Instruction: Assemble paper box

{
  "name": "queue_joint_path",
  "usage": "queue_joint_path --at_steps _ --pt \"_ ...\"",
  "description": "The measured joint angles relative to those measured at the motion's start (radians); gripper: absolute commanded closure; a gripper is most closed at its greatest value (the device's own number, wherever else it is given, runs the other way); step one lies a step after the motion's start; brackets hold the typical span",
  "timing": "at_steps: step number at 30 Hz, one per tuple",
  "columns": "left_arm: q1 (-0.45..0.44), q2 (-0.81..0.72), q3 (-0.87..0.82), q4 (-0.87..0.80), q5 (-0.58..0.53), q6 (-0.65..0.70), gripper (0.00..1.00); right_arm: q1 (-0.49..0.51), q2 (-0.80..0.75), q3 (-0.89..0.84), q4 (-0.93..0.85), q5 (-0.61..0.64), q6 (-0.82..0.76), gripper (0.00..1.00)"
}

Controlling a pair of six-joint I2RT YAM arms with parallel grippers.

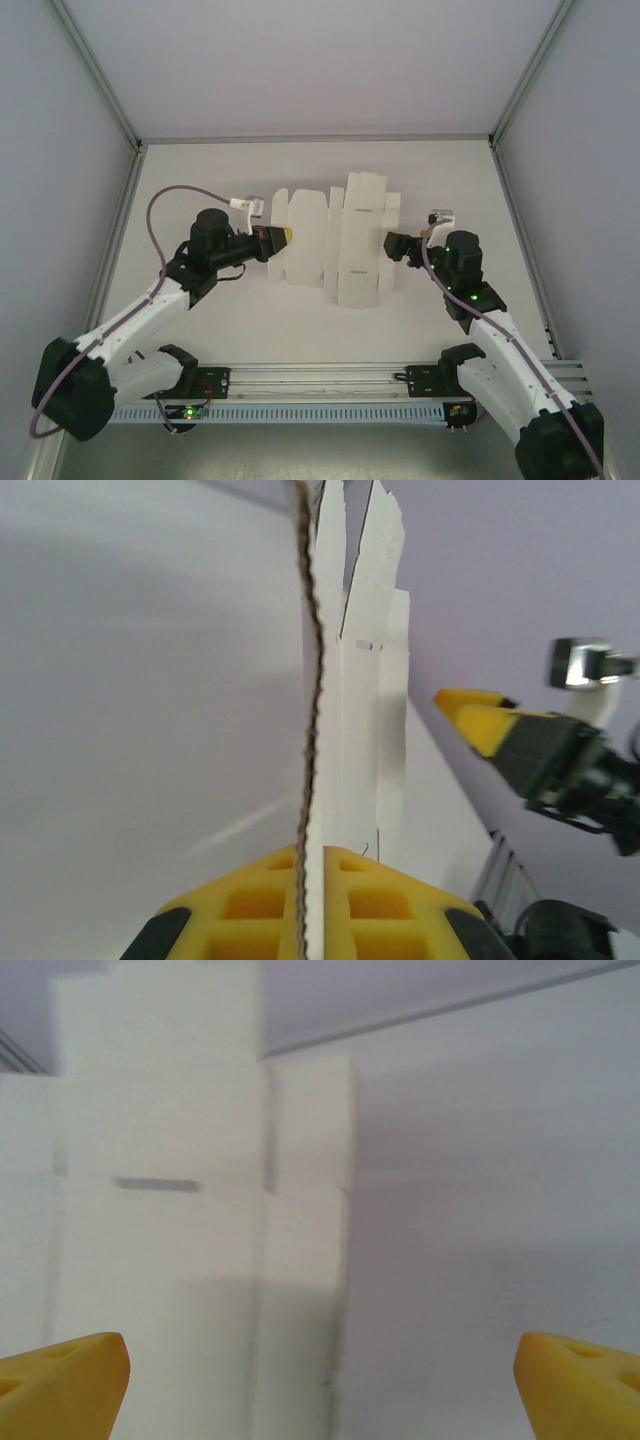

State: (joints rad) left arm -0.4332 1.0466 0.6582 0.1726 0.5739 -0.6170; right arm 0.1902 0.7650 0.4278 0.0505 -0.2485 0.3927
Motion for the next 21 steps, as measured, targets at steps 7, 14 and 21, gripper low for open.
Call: queue_joint_path --at_steps 7,14,21 --pt "0.000 -0.128 0.000 0.000 0.002 -0.038 1.00 -0.051 0.011 -0.039 0.107 -0.303 0.091 0.34" --pt "0.000 -0.143 0.000 -0.002 -0.006 -0.050 1.00 -0.051 0.029 -0.043 0.182 -0.423 0.142 0.73" --pt "0.000 -0.181 -0.002 -0.027 -0.041 -0.050 1.00 -0.050 0.028 -0.044 0.202 -0.449 0.139 0.85"
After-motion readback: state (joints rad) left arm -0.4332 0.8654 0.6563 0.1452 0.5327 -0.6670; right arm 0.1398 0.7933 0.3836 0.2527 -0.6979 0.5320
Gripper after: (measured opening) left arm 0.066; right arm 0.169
